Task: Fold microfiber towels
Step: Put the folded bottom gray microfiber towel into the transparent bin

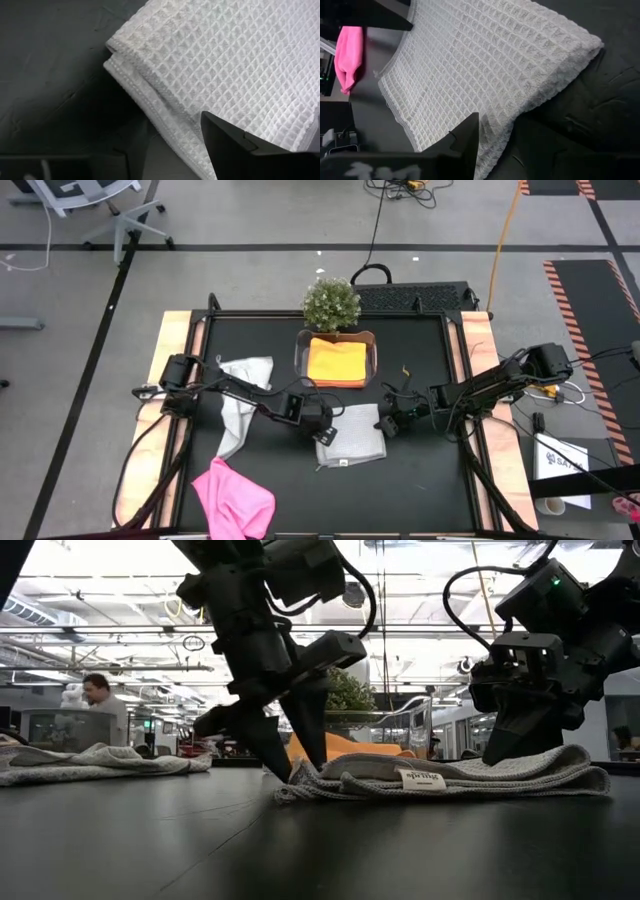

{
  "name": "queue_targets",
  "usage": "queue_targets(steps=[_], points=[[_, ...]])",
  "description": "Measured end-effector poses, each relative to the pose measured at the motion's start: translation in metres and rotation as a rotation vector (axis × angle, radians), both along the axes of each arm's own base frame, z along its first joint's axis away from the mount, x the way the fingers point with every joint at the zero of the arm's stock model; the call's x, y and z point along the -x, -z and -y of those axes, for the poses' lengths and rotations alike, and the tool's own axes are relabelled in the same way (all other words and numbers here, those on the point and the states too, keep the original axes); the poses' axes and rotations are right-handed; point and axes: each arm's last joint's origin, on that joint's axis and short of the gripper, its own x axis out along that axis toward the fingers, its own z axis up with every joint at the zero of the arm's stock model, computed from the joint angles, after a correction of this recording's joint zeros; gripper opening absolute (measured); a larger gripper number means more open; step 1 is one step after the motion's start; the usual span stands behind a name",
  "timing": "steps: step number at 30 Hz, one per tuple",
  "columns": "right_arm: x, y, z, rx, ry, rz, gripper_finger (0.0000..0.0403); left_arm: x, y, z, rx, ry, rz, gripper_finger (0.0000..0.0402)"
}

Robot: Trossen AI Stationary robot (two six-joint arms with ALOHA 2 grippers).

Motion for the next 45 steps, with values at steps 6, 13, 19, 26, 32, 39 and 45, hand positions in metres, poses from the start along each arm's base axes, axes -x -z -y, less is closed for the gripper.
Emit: queue_targets(steps=[6, 13, 19, 26, 32, 39, 45], points=[[0.0001, 0.0001, -0.0001, 0.015, -0.014, 0.003, 0.0119, -0.0015, 0.0002, 0.0004, 0.016, -0.013, 0.013, 0.0182], [0.0001, 0.0, -0.0001, 0.02, -0.019, 0.004, 0.0119, -0.0031, 0.0002, 0.0009, 0.016, -0.03, 0.031, 0.0182], [0.0005, 0.0004, 0.0, 0.021, -0.018, -0.004, 0.0104, -0.0031, 0.0006, 0.0023, -0.011, -0.053, 0.038, 0.0178], [0.0025, 0.0024, 0.0003, 0.031, -0.021, -0.034, 0.0048, -0.0021, 0.0021, 0.0052, -0.063, -0.035, 0.039, 0.0076], [0.0029, 0.0029, 0.0005, 0.06, -0.042, -0.034, 0.0006, -0.0045, 0.0019, 0.0076, -0.089, -0.022, 0.07, 0.0015], [0.0027, 0.0028, 0.001, 0.076, -0.033, -0.031, 0.0003, -0.0074, 0.0004, 0.0067, -0.14, -0.025, 0.111, 0.0006], [0.0013, 0.0017, 0.0017, 0.106, -0.023, -0.009, 0.0002, -0.0072, 0.0003, 0.0067, -0.152, -0.024, 0.111, 0.0003]])
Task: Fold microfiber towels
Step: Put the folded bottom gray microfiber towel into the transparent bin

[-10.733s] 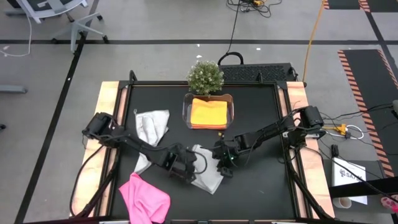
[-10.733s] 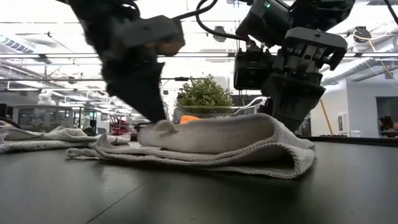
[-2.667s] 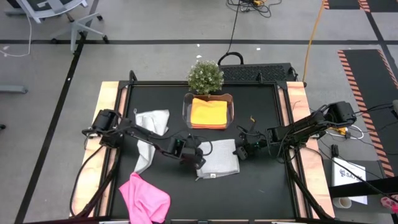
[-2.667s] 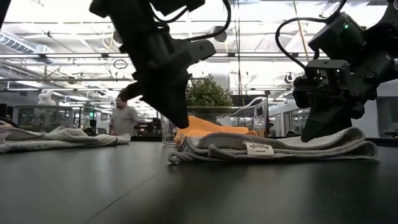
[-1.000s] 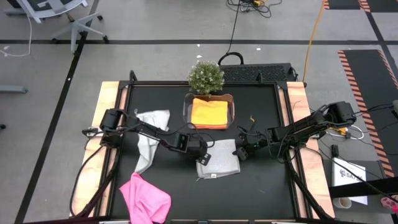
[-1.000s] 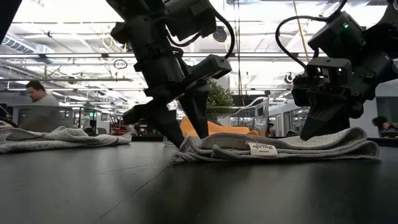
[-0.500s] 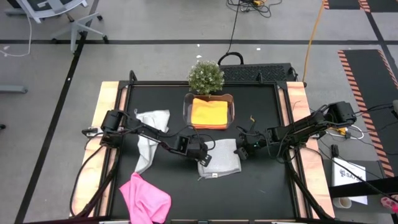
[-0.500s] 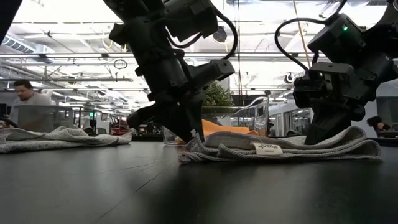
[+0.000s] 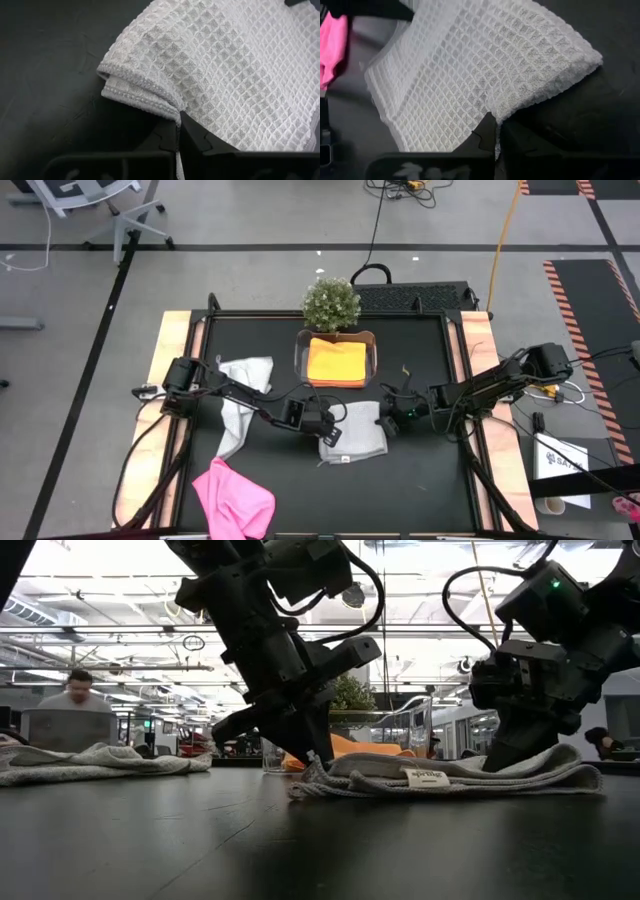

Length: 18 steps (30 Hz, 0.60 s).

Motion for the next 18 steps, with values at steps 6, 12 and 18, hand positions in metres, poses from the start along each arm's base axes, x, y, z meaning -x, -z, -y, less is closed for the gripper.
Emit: queue_targets(steps=[6, 12, 18], points=[[-0.008, -0.008, -0.001, 0.007, -0.012, 0.041, 0.0001, 0.0, -0.001, 0.0, 0.006, -0.006, 0.003, 0.0002], [-0.027, -0.029, -0.007, 0.03, -0.059, 0.132, 0.0001, 0.003, -0.02, 0.0, 0.013, -0.002, 0.047, 0.0002], [-0.043, -0.049, -0.011, 0.073, -0.105, 0.126, 0.0001, 0.013, -0.062, -0.007, -0.076, -0.01, 0.135, 0.0001]])
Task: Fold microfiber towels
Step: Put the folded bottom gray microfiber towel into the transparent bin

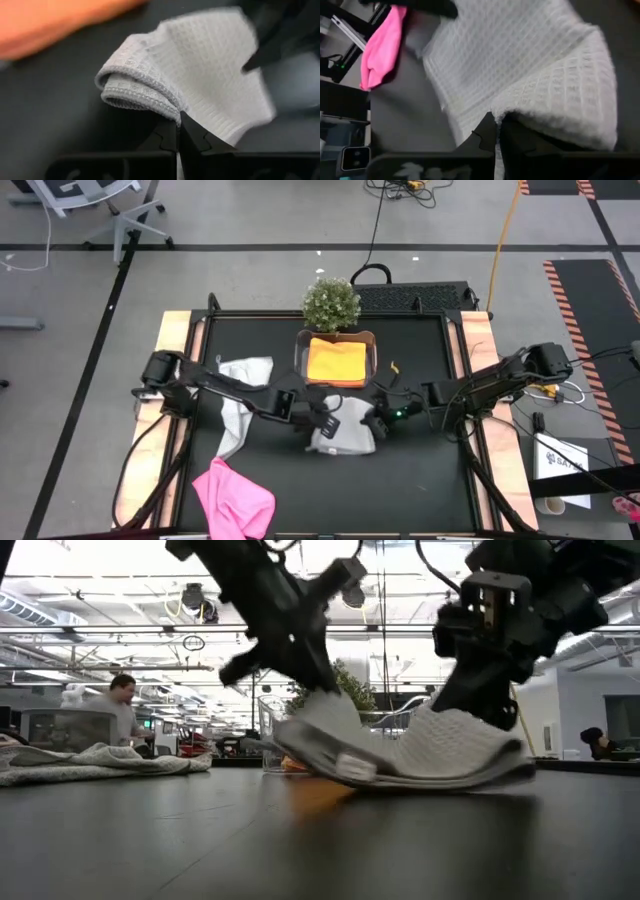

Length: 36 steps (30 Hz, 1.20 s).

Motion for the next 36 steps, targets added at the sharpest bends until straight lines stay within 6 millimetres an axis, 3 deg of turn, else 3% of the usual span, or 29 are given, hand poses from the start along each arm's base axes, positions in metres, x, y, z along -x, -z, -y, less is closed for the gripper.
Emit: queue_targets(steps=[6, 14, 23, 30, 36], points=[[-0.016, -0.024, -0.001, 0.042, -0.034, 0.063, 0.0, 0.013, -0.034, -0.005, -0.086, -0.011, 0.064, 0.0001], [-0.042, -0.077, 0.008, 0.141, -0.103, 0.136, 0.0, 0.033, -0.066, -0.02, -0.179, -0.023, 0.083, 0.0001], [-0.049, -0.128, 0.062, 0.365, -0.069, 0.066, 0.0, 0.037, -0.083, -0.066, -0.317, -0.039, 0.082, 0.0001], [-0.038, -0.133, 0.112, 0.429, 0.046, -0.001, 0.0, 0.041, -0.084, -0.111, -0.376, -0.07, 0.032, 0.0001], [-0.025, -0.127, 0.138, 0.438, 0.115, -0.072, 0.0, 0.045, -0.081, -0.142, -0.37, -0.078, 0.0, 0.0002]])
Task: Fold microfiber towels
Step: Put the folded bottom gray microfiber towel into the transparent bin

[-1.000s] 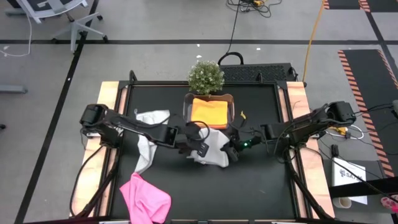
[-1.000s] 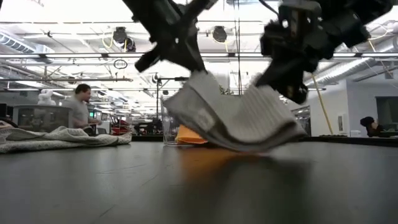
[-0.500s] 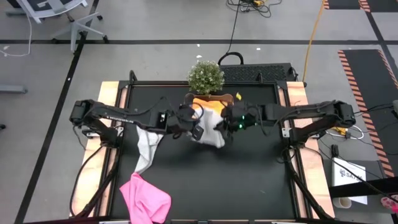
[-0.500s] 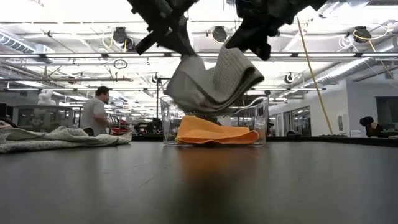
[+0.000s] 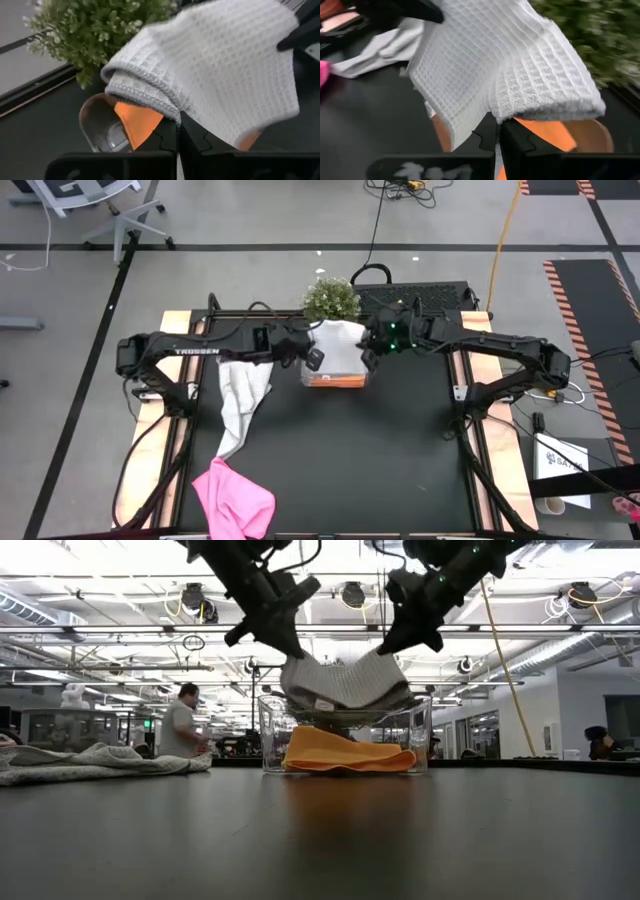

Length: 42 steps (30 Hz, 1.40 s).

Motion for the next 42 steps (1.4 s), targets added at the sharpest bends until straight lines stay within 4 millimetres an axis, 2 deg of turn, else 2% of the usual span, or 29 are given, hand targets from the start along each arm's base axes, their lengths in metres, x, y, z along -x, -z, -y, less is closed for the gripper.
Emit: queue_targets(steps=[6, 13, 21, 25, 29, 36, 42], points=[[0.01, 0.023, 0.008, -0.03, 0.047, -0.046, 0.0, -0.001, 0.014, -0.017, 0.058, 0.014, -0.05, 0.0002], [0.017, 0.058, 0.005, -0.063, 0.072, -0.053, 0.0, -0.013, 0.04, -0.02, 0.097, 0.036, -0.111, 0.0005], [0.022, 0.068, 0.008, -0.068, 0.099, -0.037, 0.0, -0.025, 0.074, -0.022, 0.183, 0.058, -0.184, 0.0008], [0.023, 0.072, 0.007, -0.09, 0.081, -0.045, 0.0005, -0.026, 0.077, -0.022, 0.197, 0.057, -0.185, 0.0004], [0.025, 0.076, 0.006, -0.098, 0.081, -0.06, 0.0035, -0.026, 0.076, -0.023, 0.186, 0.067, -0.185, 0.0024], [0.025, 0.076, 0.006, -0.077, 0.092, -0.06, 0.0118, -0.024, 0.074, -0.023, 0.176, 0.076, -0.193, 0.0066], [0.025, 0.072, 0.007, -0.059, 0.1, -0.058, 0.0167, -0.018, 0.061, -0.023, 0.148, 0.06, -0.184, 0.0082]])
